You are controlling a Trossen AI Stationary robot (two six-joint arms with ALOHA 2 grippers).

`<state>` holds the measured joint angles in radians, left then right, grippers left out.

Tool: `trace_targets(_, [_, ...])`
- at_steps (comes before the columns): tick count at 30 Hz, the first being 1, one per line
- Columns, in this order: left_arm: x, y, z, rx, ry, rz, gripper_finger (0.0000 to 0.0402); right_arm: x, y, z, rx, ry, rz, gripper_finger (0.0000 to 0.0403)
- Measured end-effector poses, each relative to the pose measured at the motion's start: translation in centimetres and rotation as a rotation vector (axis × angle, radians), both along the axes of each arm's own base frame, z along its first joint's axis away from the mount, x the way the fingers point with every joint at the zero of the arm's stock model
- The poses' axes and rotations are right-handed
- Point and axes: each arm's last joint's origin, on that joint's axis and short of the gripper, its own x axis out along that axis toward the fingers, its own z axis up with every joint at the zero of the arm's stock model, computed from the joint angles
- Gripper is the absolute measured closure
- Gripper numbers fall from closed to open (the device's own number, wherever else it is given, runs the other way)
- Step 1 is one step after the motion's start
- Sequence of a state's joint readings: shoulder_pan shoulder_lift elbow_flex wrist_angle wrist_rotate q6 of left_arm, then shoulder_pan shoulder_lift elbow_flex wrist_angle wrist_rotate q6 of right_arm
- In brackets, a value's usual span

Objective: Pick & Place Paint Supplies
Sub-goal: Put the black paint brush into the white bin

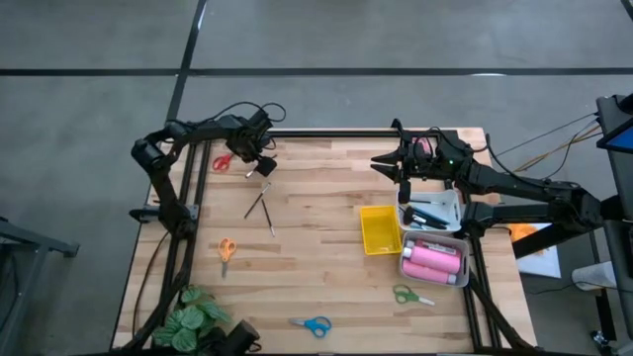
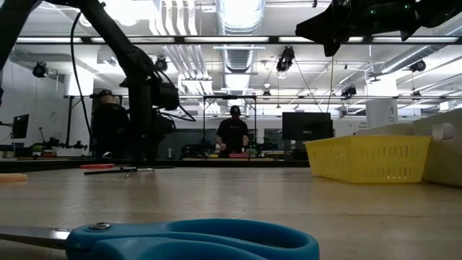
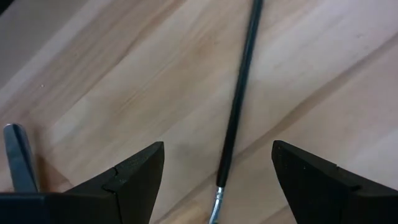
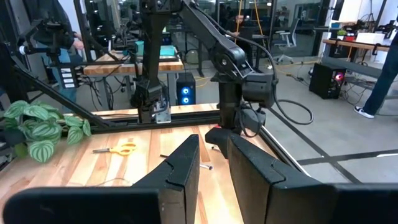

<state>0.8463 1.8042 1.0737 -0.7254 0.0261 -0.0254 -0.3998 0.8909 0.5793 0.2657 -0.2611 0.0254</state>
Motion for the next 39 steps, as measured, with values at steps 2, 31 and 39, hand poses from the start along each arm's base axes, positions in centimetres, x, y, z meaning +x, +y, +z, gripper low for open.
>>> trace_targets(2, [0.0, 0.1, -0.2, -0.001, 0.001, 0.001, 0.0101, 0.0, 0.0, 0.0, 0.0, 0.0, 0.0, 0.032])
trace_targets(31, [0.5, 0.2, -1.5, -0.045, 0.004, 0.001, 0.0393, 0.0, 0.0, 0.0, 0.0, 0.0, 0.0, 0.032])
trace_targets(39, [0.5, 0.1, -1.5, -0.049, -0.002, 0.003, 0.0398, 0.0, 0.0, 0.0, 0.0, 0.0, 0.0, 0.032])
